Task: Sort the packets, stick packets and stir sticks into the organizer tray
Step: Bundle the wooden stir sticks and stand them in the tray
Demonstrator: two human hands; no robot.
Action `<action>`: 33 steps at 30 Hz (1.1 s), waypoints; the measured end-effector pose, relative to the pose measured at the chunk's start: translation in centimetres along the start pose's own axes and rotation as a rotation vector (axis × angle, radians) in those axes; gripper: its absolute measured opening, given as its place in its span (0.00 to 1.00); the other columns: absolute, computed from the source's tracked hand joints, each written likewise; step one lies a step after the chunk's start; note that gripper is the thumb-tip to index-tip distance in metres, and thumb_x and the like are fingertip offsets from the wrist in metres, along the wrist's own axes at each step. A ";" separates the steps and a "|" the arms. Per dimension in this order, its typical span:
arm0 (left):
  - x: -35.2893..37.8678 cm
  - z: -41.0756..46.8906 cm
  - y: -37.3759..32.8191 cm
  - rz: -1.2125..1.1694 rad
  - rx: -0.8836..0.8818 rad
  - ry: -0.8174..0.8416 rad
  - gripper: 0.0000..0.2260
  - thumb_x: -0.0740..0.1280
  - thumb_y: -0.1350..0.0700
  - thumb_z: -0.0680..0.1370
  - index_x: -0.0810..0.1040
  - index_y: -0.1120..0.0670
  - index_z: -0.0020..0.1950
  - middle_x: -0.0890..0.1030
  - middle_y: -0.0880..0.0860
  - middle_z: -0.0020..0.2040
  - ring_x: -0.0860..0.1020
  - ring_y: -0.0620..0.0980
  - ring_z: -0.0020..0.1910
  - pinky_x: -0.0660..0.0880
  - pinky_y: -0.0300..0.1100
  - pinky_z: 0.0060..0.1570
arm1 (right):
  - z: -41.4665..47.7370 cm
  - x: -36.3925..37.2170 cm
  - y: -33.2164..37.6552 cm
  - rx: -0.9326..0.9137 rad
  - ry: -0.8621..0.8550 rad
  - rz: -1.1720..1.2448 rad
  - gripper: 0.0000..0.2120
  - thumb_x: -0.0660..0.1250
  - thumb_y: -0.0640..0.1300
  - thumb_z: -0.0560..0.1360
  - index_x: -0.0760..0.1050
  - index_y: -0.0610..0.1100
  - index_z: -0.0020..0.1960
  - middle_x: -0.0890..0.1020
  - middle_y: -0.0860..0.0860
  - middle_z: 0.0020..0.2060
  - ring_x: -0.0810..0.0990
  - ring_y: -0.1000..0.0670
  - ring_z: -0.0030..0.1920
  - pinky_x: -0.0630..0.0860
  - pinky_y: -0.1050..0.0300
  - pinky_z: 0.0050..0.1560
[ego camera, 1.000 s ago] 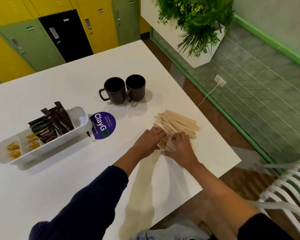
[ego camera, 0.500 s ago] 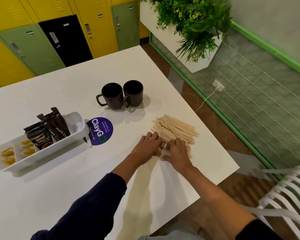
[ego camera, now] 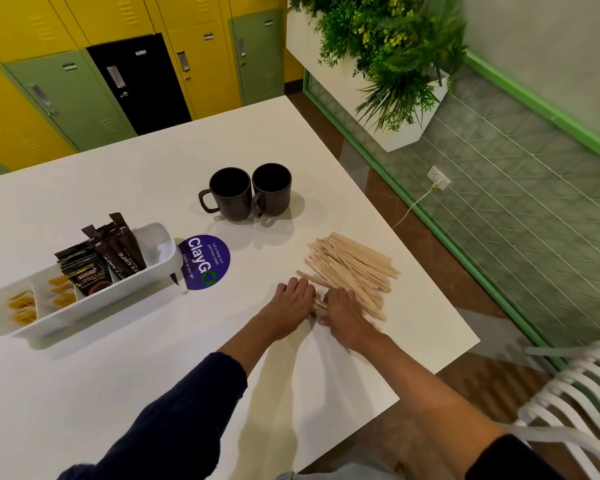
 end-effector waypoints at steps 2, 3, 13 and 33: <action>-0.1 -0.2 -0.1 0.021 0.005 -0.003 0.13 0.75 0.57 0.60 0.76 0.56 0.40 0.76 0.53 0.37 0.74 0.50 0.33 0.69 0.40 0.28 | 0.1 0.0 0.2 -0.019 0.025 -0.020 0.21 0.64 0.44 0.77 0.62 0.37 0.66 0.67 0.42 0.64 0.64 0.43 0.64 0.63 0.53 0.61; -0.1 -0.3 -0.2 0.034 0.000 -0.008 0.13 0.76 0.56 0.60 0.77 0.56 0.40 0.77 0.53 0.37 0.74 0.50 0.33 0.69 0.39 0.28 | 0.2 -0.1 0.3 -0.022 0.033 -0.034 0.22 0.64 0.45 0.77 0.62 0.37 0.66 0.67 0.41 0.64 0.64 0.43 0.64 0.63 0.53 0.62; -0.2 -1.1 -0.1 -0.014 -0.056 -0.015 0.09 0.69 0.63 0.68 0.76 0.59 0.47 0.78 0.57 0.43 0.76 0.53 0.40 0.73 0.43 0.36 | 0.1 0.2 0.8 -0.107 0.022 -0.098 0.18 0.62 0.38 0.78 0.62 0.38 0.65 0.67 0.42 0.64 0.65 0.44 0.64 0.63 0.53 0.61; 0.1 -1.8 0.2 -0.100 -0.129 0.098 0.13 0.58 0.67 0.76 0.69 0.61 0.60 0.72 0.60 0.57 0.70 0.56 0.55 0.69 0.47 0.52 | 0.1 0.6 2.1 -0.131 -0.007 -0.135 0.17 0.57 0.31 0.76 0.63 0.38 0.64 0.66 0.41 0.63 0.64 0.43 0.64 0.64 0.53 0.58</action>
Point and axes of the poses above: each hand's wrist, its own z-axis towards the middle knuckle, its own x-axis out of the palm, y = z × x, the point moved 3 cm from there along z, towards the middle knuckle
